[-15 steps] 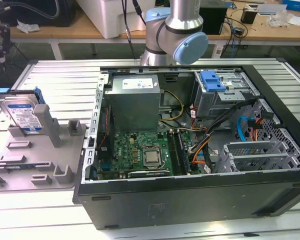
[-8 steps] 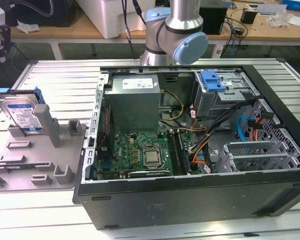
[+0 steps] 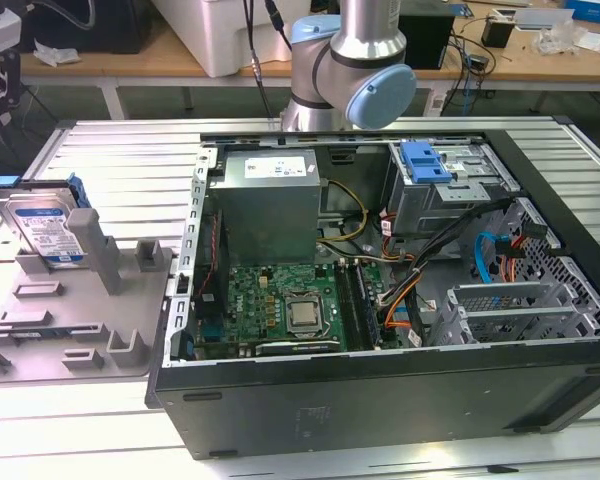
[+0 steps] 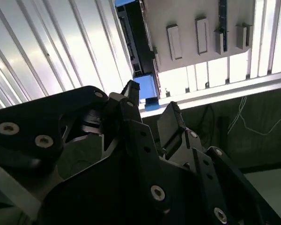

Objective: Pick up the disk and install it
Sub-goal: 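Pick up the disk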

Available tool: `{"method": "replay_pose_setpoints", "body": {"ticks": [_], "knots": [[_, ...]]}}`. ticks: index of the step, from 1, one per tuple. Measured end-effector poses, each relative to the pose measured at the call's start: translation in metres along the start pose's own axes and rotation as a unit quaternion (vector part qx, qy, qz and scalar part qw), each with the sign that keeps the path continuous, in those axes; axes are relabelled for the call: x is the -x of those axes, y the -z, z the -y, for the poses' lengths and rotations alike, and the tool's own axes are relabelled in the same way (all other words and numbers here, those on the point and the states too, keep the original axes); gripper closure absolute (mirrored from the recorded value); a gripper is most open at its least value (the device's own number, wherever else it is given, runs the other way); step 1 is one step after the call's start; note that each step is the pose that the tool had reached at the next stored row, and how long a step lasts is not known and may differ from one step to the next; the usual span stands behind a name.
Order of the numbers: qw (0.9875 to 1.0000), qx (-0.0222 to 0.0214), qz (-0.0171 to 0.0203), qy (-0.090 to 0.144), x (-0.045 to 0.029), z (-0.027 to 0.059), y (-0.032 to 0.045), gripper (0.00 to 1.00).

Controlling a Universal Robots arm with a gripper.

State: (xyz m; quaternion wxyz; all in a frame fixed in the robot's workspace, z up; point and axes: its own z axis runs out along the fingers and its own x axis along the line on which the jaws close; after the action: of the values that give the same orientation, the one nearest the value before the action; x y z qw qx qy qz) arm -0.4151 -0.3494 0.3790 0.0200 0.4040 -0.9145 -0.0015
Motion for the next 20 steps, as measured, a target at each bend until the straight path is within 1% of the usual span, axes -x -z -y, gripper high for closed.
{"method": "replay_pose_setpoints", "body": {"ticks": [1, 3, 5, 7, 10, 11, 13, 14, 15, 16, 17, 18, 19, 20], "knots": [[0.9998, -0.0007, -0.0004, 0.021, 0.0, 0.0, -0.0002, 0.56], [0.9991, -0.0015, -0.0008, 0.043, 0.0, 0.0, -0.0005, 0.56], [0.998, -0.0022, -0.0012, 0.064, 0.0001, 0.0, -0.0007, 0.56], [0.9965, -0.003, -0.0016, 0.084, 0.0001, 0.0, -0.0009, 0.56], [0.9937, -0.004, -0.0021, 0.112, 0.0001, 0.0, -0.0013, 0.56], [0.9926, -0.0043, -0.0023, 0.121, 0.0001, -0.0001, -0.0014, 0.56], [0.9898, -0.005, -0.0027, 0.142, 0.0002, -0.0001, -0.0018, 0.56], [0.9879, -0.0055, -0.0029, 0.155, 0.0002, -0.0001, -0.0019, 0.56], [0.9866, -0.0058, -0.0031, 0.163, 0.0002, -0.0001, -0.0021, 0.56], [0.9846, -0.0062, -0.0033, 0.175, 0.0003, -0.0002, -0.0022, 0.56], [0.9829, -0.0065, -0.0035, 0.184, 0.0003, -0.0002, -0.0024, 0.56], [0.9802, -0.007, -0.0038, 0.198, 0.0003, -0.0001, -0.0026, 0.56], [0.9785, -0.0073, -0.0039, 0.206, 0.0003, -0.0002, -0.0027, 0.56], [0.9766, -0.0076, -0.0041, 0.215, 0.0004, -0.0002, -0.0029, 0.56]]}}
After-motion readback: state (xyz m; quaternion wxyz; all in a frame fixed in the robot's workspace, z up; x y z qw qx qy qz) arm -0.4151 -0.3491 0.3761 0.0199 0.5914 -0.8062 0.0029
